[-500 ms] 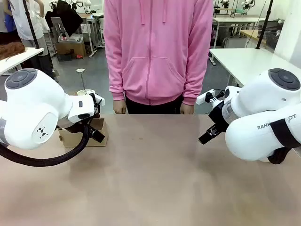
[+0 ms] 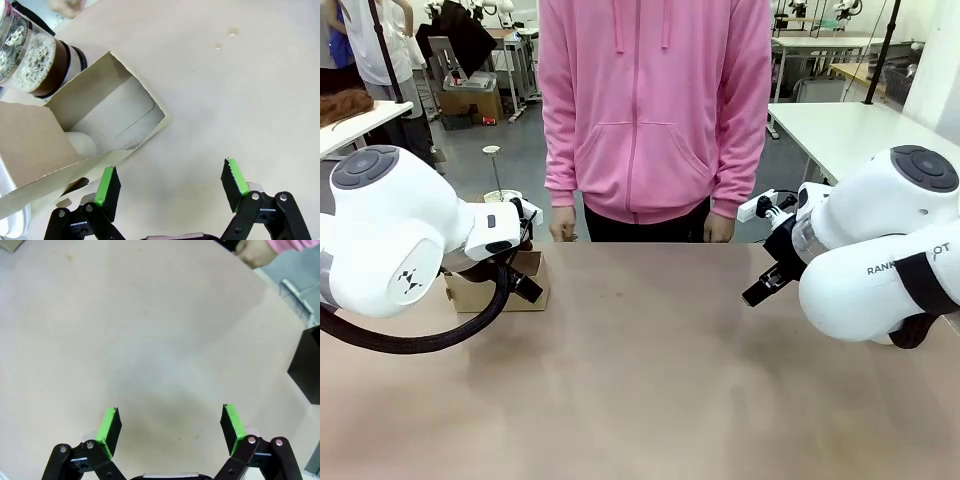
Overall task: Pour a drink into a cup and package it in a carrier.
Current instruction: Pick up the 600 ml Paper Cup and place it in the middle top area of the table.
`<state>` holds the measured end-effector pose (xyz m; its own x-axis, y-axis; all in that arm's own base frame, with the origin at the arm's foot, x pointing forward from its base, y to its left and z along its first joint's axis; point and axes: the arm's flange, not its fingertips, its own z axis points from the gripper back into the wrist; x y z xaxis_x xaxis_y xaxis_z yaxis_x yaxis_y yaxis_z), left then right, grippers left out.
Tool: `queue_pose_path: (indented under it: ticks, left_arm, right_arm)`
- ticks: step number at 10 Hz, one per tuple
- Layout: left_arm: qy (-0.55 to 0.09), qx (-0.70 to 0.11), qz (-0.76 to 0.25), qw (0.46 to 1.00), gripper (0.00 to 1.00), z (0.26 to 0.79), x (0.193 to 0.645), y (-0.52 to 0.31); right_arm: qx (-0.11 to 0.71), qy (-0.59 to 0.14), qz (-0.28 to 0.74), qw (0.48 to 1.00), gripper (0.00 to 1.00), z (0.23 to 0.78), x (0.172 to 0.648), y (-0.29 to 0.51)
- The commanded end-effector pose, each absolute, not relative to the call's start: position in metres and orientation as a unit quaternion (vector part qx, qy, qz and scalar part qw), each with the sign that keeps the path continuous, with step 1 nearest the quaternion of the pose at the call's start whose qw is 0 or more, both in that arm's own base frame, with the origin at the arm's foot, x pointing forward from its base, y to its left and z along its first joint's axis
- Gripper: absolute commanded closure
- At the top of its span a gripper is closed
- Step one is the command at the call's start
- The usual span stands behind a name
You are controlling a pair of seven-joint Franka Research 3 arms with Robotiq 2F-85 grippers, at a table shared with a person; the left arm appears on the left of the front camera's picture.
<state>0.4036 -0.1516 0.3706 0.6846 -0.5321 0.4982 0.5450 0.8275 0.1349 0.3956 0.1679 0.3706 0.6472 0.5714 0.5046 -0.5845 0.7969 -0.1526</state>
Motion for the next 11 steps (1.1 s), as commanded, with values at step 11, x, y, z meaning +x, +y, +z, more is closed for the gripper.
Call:
queue_pose_path:
  ticks: [11]
  left_arm:
    - [-0.268,-0.012,-0.294,0.918,0.0,0.371,0.404,-0.152]
  right_arm:
    - [0.132,-0.257,0.377,0.88,0.0,0.534,0.473,0.09]
